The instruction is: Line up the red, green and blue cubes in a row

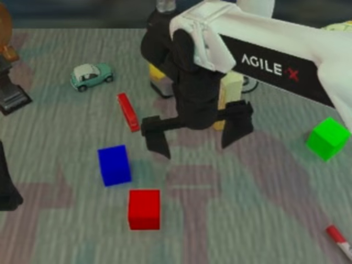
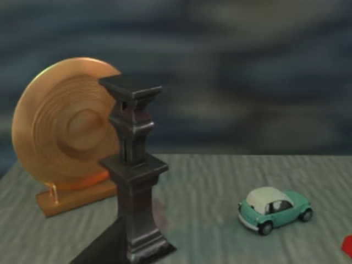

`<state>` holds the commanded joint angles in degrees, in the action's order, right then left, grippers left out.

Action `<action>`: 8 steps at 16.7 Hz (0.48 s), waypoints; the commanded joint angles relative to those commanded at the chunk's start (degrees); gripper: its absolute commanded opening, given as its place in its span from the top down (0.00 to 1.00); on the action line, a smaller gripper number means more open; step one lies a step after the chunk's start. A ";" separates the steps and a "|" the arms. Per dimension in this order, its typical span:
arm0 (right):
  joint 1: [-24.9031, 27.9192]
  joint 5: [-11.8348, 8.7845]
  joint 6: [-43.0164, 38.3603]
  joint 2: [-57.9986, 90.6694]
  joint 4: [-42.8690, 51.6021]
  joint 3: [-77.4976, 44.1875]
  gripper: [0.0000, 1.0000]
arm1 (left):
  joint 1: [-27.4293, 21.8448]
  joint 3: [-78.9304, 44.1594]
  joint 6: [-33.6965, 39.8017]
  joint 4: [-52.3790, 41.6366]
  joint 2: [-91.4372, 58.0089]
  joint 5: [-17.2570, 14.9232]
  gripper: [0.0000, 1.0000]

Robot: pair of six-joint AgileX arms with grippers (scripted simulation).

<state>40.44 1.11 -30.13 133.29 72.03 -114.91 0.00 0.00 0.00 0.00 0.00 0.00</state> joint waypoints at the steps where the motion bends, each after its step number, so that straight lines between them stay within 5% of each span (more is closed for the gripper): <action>1: -2.81 -0.10 5.57 -0.62 -0.49 1.55 0.00 | 0.00 0.00 0.00 0.00 0.00 0.00 0.00; 8: -23.32 -0.60 45.37 -6.32 -4.71 13.67 0.00 | 0.00 0.00 0.00 0.00 0.00 0.00 0.00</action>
<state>17.12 0.51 15.24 126.97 67.32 -101.24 0.00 0.00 0.00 0.00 0.00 0.00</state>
